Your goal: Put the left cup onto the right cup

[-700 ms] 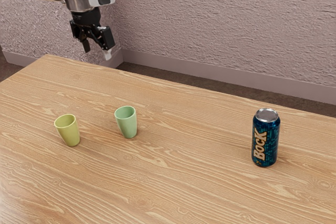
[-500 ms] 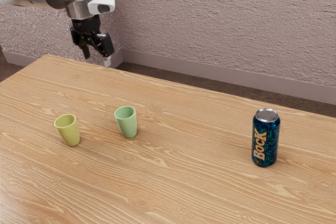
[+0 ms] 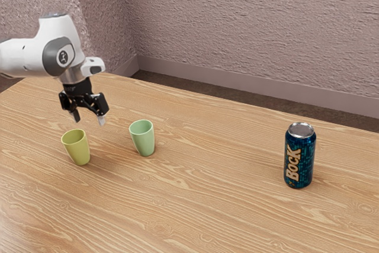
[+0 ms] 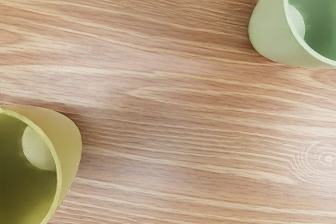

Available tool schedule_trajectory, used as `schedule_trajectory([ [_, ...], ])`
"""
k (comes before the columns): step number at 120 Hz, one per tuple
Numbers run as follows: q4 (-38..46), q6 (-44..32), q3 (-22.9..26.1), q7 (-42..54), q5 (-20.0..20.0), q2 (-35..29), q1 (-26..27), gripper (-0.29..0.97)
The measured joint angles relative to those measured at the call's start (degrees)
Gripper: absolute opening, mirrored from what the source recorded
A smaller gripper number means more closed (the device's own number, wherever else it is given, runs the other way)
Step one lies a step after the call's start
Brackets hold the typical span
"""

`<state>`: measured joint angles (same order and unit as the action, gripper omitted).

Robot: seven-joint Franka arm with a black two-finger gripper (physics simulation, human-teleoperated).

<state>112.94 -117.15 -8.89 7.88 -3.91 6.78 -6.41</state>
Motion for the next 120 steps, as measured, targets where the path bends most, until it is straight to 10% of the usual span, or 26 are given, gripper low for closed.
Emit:
schedule_trajectory([
  [92, 2.95, -9.3, -0.02, -1.9, -1.9, 8.24, -4.61, 0.67],
  [120, 3.16, -10.7, -0.07, -2.12, -2.36, 8.55, -4.62, 0.2],
])
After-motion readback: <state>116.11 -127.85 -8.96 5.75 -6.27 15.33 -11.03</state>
